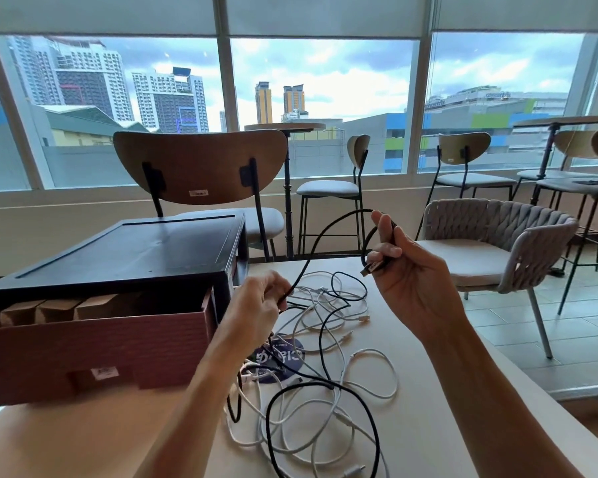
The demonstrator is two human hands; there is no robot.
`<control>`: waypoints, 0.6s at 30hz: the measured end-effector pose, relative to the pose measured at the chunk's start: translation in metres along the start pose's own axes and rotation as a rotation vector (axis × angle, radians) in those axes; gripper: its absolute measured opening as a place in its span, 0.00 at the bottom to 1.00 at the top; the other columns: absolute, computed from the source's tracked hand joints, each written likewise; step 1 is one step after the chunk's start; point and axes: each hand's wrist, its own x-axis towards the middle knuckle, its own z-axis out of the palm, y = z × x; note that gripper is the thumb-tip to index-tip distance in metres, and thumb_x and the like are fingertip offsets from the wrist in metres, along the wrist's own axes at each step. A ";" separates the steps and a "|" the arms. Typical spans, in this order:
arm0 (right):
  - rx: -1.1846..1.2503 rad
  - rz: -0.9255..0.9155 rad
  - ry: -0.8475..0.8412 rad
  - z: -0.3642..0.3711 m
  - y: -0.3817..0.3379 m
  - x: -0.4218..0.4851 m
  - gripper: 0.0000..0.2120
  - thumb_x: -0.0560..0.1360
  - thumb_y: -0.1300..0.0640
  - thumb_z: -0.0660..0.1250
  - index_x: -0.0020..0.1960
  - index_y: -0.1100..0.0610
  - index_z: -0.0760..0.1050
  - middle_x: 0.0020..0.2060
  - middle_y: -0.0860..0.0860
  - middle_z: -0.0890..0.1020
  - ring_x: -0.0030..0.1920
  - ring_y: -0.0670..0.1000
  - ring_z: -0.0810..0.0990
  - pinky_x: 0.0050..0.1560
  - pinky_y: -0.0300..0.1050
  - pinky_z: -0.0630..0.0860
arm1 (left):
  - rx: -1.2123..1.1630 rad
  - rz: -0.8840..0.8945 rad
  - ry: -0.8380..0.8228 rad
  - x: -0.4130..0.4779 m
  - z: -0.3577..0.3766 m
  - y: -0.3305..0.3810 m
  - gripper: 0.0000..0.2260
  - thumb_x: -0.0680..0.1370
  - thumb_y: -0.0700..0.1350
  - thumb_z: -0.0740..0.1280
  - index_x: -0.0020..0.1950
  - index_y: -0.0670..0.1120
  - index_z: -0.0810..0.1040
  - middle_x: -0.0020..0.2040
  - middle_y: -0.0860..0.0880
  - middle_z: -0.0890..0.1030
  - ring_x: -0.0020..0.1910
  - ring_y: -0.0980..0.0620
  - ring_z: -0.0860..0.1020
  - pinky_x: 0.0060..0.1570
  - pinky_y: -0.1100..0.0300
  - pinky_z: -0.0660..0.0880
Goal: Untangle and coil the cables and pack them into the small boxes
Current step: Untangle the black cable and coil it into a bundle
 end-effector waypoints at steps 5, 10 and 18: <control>0.018 0.014 0.005 -0.004 0.002 0.001 0.21 0.78 0.61 0.58 0.69 0.67 0.69 0.48 0.51 0.85 0.32 0.42 0.73 0.42 0.37 0.77 | -0.141 0.020 -0.023 -0.002 0.001 0.010 0.05 0.82 0.42 0.64 0.55 0.50 0.73 0.48 0.50 0.83 0.44 0.56 0.83 0.48 0.61 0.80; 0.030 0.008 0.022 -0.005 0.001 0.002 0.13 0.77 0.61 0.59 0.57 0.64 0.78 0.47 0.52 0.85 0.32 0.43 0.74 0.41 0.37 0.77 | 0.012 0.202 0.337 -0.006 0.009 0.000 0.08 0.78 0.38 0.70 0.51 0.50 0.77 0.43 0.53 0.83 0.40 0.59 0.83 0.42 0.66 0.80; 0.017 0.060 -0.019 0.001 0.001 -0.001 0.14 0.78 0.61 0.58 0.48 0.61 0.82 0.46 0.52 0.84 0.30 0.43 0.73 0.40 0.38 0.77 | 0.260 0.229 0.522 -0.011 0.011 -0.004 0.04 0.76 0.40 0.73 0.47 0.48 0.83 0.37 0.56 0.84 0.33 0.67 0.77 0.37 0.80 0.68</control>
